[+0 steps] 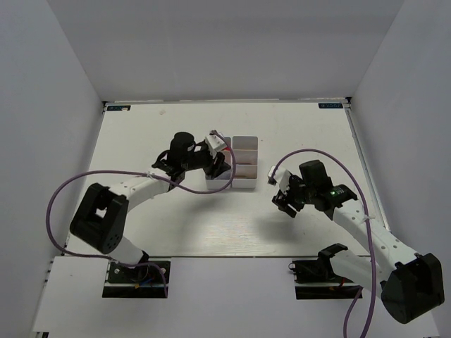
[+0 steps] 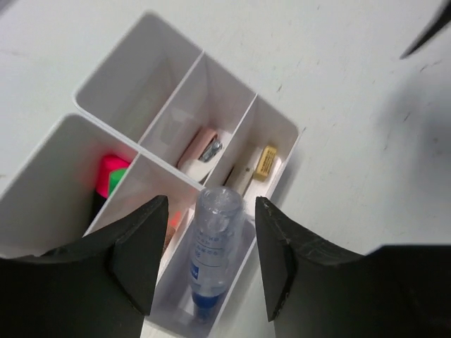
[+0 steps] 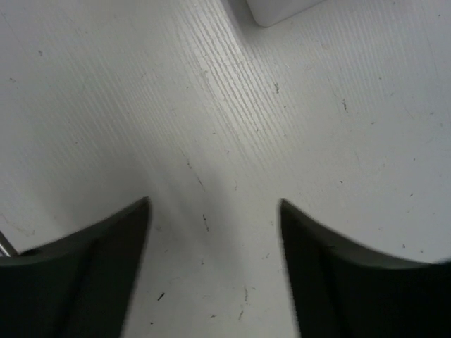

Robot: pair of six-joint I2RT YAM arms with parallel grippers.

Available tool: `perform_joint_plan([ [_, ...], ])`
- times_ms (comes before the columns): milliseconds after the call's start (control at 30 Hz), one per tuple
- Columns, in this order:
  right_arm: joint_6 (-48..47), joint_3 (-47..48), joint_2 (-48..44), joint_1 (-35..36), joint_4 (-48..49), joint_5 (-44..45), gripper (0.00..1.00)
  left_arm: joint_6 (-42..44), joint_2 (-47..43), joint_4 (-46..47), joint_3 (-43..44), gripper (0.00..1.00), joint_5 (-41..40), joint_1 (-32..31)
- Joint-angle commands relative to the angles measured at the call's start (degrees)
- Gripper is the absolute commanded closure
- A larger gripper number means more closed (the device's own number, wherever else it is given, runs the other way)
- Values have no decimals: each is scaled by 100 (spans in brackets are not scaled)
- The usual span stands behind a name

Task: Sort the stationery into containers
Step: Place the stationery in the storage box, then reset both arms

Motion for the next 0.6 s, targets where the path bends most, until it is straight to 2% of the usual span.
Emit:
perform_joint_plan([
  [0,181,21,-70,-5,232,23,10,-422,-1088,-197,171,36,-286,-142],
  [67,426,-40,-105,-14,390,216,10,-834,-1328,-748,223,22,-531,-160],
  [133,673,-93,-149,-5,497,409,10,-1153,-1873,-1680,355,0,-655,-160],
  [167,987,-102,-149,-5,680,506,10,-1362,-1996,-2588,390,0,-952,-168],
  [200,1278,-85,-141,-5,725,577,10,-1399,-2354,-2902,382,0,-1059,-151],
  [233,1568,-50,-62,12,752,777,10,-1878,-2479,-3184,329,0,-1200,-151],
  [267,1666,107,-9,13,761,806,10,-1953,-2594,-3996,294,0,-1488,-142],
  [333,1974,223,131,21,717,841,10,-2154,-3051,-4485,13,0,-2103,-160],
  [367,2071,284,158,21,787,954,10,-2173,-3183,-5018,-92,0,-2246,-142],
  [433,2447,294,176,48,945,999,10,-2269,-3719,-5181,-642,0,-2510,-37],
  [567,2581,135,88,30,1226,964,10,-2358,-4588,-5305,-1541,0,-2686,191],
])
